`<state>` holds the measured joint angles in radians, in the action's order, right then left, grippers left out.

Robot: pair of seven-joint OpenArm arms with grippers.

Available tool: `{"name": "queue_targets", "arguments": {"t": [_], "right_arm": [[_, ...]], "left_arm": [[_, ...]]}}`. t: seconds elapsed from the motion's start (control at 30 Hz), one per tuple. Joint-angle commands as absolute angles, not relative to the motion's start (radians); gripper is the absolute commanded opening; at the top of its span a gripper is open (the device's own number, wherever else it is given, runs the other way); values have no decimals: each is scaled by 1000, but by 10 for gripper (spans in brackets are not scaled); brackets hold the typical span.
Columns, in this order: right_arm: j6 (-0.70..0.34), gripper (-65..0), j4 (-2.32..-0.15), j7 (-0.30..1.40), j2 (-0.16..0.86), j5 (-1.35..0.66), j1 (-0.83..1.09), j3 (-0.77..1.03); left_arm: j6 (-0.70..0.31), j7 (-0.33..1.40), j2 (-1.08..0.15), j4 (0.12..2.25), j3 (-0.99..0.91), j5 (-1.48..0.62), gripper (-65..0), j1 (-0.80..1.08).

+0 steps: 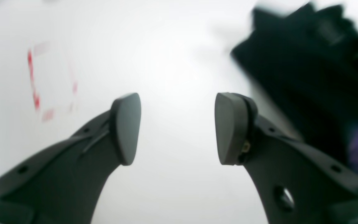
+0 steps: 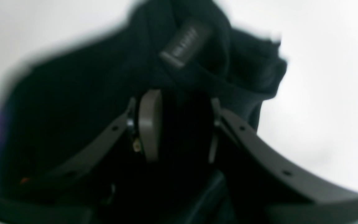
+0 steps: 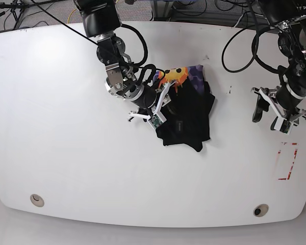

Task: Fold the T-shirt properly
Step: 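Grasp the folded bundle with the left gripper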

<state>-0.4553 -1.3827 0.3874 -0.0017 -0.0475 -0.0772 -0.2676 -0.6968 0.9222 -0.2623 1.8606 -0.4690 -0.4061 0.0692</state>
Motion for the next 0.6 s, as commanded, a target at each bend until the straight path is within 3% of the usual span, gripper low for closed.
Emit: {"name": "queue_targets", "arguments": {"t": [0.0, 0.2, 0.43, 0.57], "right_arm": [[-461, -455, -1337, 335, -8, -56, -120, -268], [-461, -455, -1360, 341, -7, -64, -130, -266], [-467, -455, -1666, 549, -8, -65, -102, -209], [-469, -455, -1816, 656, -8, -65, -99, -165]], "left_arm": [[-698, 895, -277, 1877, -486, -423, -299, 77], [-698, 895, -294, 1877, -475, -427, -299, 104], [-698, 892, -282, 1879, -343, -421, -299, 101], [-698, 892, -214, 1885, -271, -421, -299, 94]]}}
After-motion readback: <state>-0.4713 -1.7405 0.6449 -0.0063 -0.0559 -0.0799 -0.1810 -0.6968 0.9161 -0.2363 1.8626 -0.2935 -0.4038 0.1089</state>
